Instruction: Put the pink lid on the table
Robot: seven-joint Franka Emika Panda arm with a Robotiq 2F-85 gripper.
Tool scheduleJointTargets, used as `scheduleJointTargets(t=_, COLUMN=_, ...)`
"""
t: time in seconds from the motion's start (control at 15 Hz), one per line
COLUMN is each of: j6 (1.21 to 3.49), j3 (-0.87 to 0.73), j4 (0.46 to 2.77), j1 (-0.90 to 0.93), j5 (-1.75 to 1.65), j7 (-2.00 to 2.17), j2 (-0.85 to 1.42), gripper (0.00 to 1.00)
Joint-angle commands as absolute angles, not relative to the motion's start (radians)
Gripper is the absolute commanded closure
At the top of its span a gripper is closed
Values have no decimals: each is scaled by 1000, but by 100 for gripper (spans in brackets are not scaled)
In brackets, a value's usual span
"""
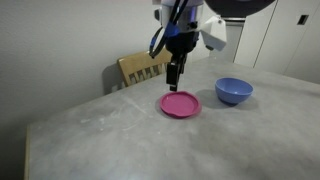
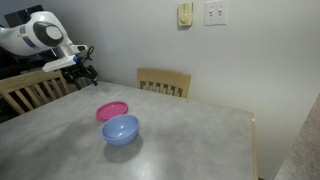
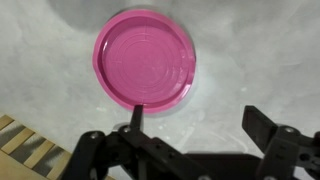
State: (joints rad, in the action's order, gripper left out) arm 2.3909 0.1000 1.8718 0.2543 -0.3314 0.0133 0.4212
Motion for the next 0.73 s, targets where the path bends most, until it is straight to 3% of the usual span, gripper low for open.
scheduleJointTargets(t=0.0, j6=2429, j3=148, j4=2082, j1=199, j5=-241, j7=-89, j2=222, gripper=0)
scheduleJointTargets(t=0.2, j6=2411, j3=169, j4=2177, j1=171, j5=-133, j7=-184, j2=106, gripper=0)
scheduleJointTargets(t=0.27, j6=2394, j3=152, j4=2077, j1=201, j5=-195, j7=-114, j2=197, gripper=0)
scheduleJointTargets(t=0.67, j6=2394, j3=160, j4=2154, j1=187, j5=-158, j7=-150, j2=118, gripper=0)
